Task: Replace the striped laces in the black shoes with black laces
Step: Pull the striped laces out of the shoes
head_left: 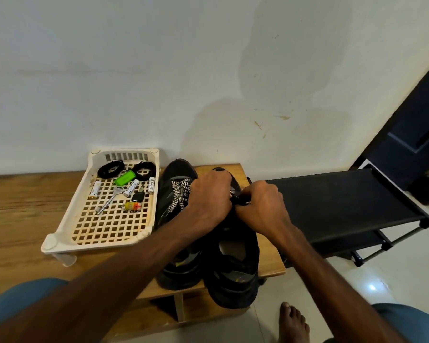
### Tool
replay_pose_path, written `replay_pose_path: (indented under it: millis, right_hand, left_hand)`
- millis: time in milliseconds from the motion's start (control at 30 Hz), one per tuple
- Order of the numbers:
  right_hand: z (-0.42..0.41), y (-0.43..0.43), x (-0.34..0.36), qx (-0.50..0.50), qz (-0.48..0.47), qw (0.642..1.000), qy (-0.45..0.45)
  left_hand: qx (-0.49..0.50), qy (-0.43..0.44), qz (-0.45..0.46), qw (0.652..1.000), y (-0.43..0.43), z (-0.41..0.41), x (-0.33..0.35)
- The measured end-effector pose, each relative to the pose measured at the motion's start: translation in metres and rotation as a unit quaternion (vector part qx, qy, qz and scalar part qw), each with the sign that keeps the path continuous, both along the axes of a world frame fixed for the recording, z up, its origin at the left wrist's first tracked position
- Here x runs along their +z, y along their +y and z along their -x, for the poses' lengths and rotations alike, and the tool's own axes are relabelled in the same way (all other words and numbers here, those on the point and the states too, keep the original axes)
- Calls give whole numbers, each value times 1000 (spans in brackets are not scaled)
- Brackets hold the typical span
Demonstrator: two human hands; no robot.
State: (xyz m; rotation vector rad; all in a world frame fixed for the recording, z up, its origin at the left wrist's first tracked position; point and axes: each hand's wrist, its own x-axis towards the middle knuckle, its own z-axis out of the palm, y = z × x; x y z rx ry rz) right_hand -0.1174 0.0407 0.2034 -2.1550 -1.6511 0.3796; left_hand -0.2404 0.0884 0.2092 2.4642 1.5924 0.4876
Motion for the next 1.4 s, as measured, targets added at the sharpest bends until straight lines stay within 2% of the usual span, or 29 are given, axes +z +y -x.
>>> replay_pose_path:
  millis: [167,233,367,433,533,667,833,967,1133,1267,1400]
  right_hand:
    - [-1,-3,-1,-19,-1,1000,19]
    - [-3,-3,-1,-25,12,999,25]
    - [-5,-5,0,-35,34,998,37]
    - [-5,-5,0,-35,37,998,38]
    - [-4,-6,0,-26,34,998,44]
    - [-2,-5,1,-30,32,999,32]
    - [0,-2,0,-34,38,998,25]
    - [-1,-1,-2,-35,44,998,30]
    - [-5,-2,-3,-40,43,997,54]
    - [-6,-1,-3,-44,42,996,58]
    - [-6,-1,-4,-41,38,997,57]
  left_hand:
    - [16,-42,95,994,6,5,-3]
    - [40,-84,141,986,11,9,-3]
    - [74,-225,255,937,25,25,0]
    - [46,-226,183,956,21,24,0]
    - [-17,-133,35,990,8,15,-5]
    - [-70,13,-9,997,0,5,-1]
    - [-23,82,-73,994,-2,2,2]
    - [-14,42,-79,996,0,-1,-1]
    - [34,-80,-21,996,14,12,4]
    - [103,-126,-78,984,36,39,12]
    - [30,-128,-43,990,33,35,5]
